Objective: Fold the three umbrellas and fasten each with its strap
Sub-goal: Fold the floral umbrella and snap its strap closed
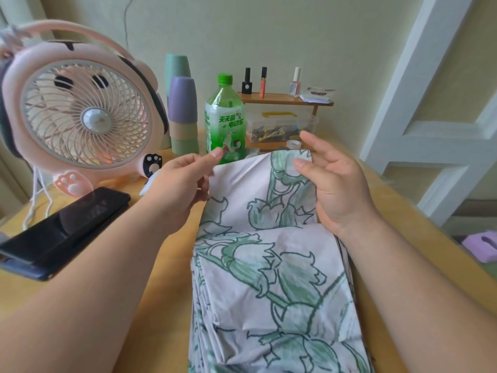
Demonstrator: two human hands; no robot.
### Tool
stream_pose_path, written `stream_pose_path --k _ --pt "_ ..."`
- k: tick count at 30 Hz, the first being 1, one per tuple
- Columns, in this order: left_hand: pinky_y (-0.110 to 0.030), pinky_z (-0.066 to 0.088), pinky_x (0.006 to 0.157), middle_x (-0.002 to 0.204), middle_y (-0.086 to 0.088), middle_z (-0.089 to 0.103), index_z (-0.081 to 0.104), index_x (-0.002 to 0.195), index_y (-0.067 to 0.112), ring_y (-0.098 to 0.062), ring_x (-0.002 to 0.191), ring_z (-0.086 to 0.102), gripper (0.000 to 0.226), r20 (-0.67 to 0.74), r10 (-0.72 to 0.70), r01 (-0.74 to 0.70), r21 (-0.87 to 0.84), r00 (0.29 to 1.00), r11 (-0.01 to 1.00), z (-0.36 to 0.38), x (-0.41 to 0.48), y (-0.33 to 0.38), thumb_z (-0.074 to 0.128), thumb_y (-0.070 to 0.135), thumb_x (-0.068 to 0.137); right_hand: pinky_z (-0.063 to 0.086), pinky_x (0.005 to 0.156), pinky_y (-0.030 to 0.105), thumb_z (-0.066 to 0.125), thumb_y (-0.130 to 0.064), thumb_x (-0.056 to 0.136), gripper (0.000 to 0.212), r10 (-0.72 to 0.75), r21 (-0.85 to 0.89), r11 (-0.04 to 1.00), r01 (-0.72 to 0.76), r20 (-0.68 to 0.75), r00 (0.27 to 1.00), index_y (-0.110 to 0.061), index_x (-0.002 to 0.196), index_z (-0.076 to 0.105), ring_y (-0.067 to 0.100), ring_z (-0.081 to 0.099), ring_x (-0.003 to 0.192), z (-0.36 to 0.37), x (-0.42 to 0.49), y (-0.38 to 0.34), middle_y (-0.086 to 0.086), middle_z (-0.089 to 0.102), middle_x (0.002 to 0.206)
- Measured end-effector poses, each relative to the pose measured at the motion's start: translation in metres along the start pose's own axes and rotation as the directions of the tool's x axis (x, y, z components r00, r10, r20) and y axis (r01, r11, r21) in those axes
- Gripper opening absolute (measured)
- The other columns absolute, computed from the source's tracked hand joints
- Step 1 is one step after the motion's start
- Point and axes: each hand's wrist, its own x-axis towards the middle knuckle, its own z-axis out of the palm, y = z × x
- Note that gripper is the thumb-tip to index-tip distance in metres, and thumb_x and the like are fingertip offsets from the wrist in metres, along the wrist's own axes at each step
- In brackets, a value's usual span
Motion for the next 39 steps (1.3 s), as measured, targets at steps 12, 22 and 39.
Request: stream_pose_path --k 12,22,39 --pt "-0.023 0.047 0.060 0.071 -0.004 0.065 0.066 0.071 0.011 -0.014 0.064 0.059 0.020 -0.004 -0.041 0.040 -0.075 0.999 0.996 -0.002 -0.010 -0.006 0.081 0.025 0.071 0.051 0.107 0.051 0.061 0.013 0.091 0.048 -0.014 0.087 0.996 0.010 0.037 0.999 -0.024 0.121 0.069 0.025 0.074 0.098 -0.003 -0.006 -0.004 0.011 0.080 0.097" --pt "-0.040 0.045 0.076 0.100 -0.012 0.048 0.070 0.089 0.007 -0.030 0.081 0.045 0.049 0.014 -0.192 0.191 -0.183 0.981 0.964 -0.003 -0.012 -0.009 0.096 0.035 0.058 0.050 0.107 0.053 0.062 0.012 0.089 0.048 -0.021 0.097 0.995 0.016 0.055 0.998 -0.023 0.122 0.070 0.027 0.073 0.100 -0.003 -0.008 -0.004 0.011 0.080 0.099" --pt "-0.050 0.060 0.087 0.109 -0.028 0.073 0.071 0.110 -0.007 -0.040 0.100 0.072 0.036 0.078 -0.192 0.205 -0.237 0.978 0.950 0.011 -0.020 -0.008 0.068 0.024 0.093 0.045 0.115 0.045 0.067 0.003 0.092 0.036 -0.049 0.030 0.998 0.047 0.045 0.998 -0.023 0.114 0.075 0.023 0.068 0.118 -0.004 -0.007 0.001 0.005 0.079 0.107"
